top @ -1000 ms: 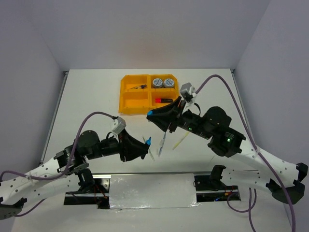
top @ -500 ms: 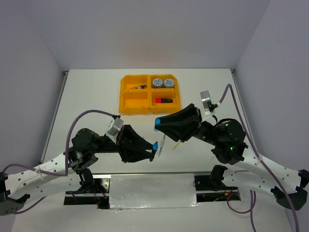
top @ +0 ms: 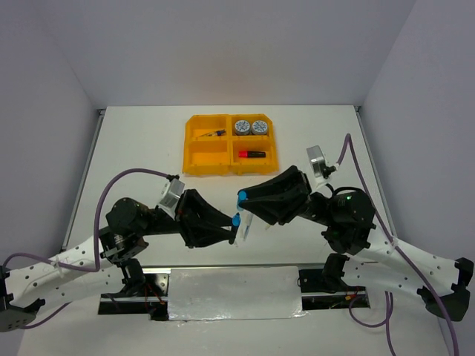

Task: Sort the stationery into containers
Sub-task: Close the pen cap on the pen.

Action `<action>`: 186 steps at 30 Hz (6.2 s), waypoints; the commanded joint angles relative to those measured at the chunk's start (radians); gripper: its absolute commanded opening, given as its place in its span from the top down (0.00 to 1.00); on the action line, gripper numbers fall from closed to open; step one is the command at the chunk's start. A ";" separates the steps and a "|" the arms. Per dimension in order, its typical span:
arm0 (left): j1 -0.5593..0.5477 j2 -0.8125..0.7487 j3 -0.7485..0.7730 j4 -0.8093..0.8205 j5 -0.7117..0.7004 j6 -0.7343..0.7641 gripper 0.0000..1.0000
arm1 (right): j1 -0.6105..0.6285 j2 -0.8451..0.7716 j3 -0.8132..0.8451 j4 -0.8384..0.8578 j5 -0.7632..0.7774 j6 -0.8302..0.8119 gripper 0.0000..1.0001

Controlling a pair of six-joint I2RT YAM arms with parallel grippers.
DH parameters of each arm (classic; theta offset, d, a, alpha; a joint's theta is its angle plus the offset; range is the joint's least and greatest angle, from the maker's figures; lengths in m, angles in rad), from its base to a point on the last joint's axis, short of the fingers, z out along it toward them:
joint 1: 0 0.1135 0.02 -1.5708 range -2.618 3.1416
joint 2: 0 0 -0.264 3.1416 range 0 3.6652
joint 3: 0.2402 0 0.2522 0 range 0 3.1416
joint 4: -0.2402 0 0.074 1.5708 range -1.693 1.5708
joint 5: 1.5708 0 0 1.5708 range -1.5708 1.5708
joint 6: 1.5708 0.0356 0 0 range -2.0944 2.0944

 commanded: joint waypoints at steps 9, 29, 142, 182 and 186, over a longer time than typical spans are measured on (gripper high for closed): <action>-0.005 0.006 0.040 0.041 -0.032 0.033 1.00 | 0.036 0.001 -0.021 0.079 -0.030 -0.008 0.66; -0.005 -0.001 0.054 0.039 -0.032 0.039 1.00 | 0.044 -0.006 -0.099 0.090 0.001 -0.075 0.66; -0.053 0.058 0.144 -0.291 -0.099 0.232 0.45 | -0.189 0.089 -0.033 0.024 -0.554 -0.101 1.00; -0.053 0.075 0.083 -0.265 -0.078 0.303 1.00 | -0.192 0.038 0.054 -0.091 -0.319 -0.036 0.00; -0.051 0.091 0.095 -0.275 -0.078 0.303 1.00 | -0.191 0.072 0.065 -0.073 -0.326 -0.019 0.09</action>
